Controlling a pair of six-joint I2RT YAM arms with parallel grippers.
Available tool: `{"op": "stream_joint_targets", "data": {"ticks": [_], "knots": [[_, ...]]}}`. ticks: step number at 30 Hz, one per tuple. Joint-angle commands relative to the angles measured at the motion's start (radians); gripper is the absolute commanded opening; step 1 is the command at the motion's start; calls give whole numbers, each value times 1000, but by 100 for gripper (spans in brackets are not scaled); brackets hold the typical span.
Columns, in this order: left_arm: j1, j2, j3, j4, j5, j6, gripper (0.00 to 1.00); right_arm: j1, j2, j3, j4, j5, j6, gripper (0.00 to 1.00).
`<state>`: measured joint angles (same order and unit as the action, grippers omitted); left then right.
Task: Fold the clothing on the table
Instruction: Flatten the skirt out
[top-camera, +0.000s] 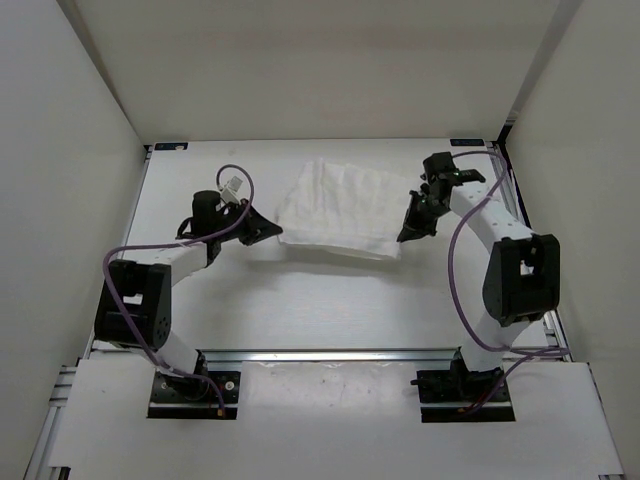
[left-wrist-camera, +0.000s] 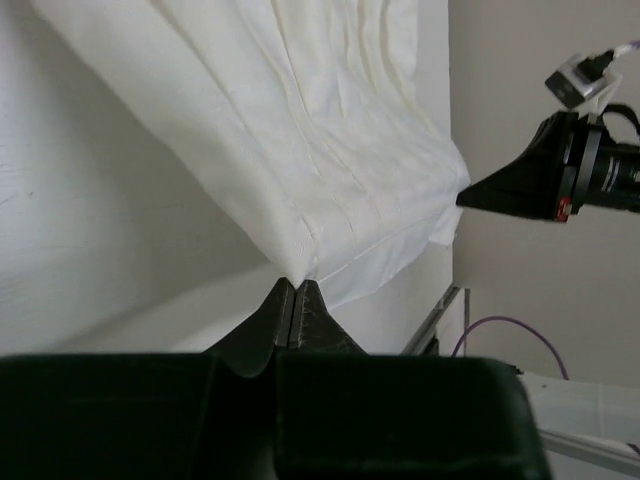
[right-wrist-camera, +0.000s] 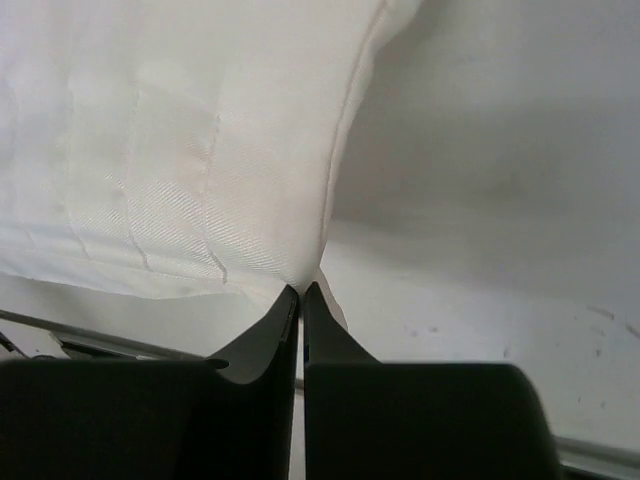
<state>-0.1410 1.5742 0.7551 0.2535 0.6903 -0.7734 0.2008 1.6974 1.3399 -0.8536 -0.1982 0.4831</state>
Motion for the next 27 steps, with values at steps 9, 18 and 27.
{"op": "stream_joint_targets", "data": {"ticks": [9, 18, 27], "knots": [[-120, -134, -229, -160, -113, 161, 50, -83, 87, -175, 19, 92, -49, 0], [-129, -91, -263, -85, -144, 128, 55, -93, 68, -257, 60, 71, -43, 0], [-290, 75, -140, -45, -231, 76, 52, -69, 38, -283, 62, 14, -29, 0]]}}
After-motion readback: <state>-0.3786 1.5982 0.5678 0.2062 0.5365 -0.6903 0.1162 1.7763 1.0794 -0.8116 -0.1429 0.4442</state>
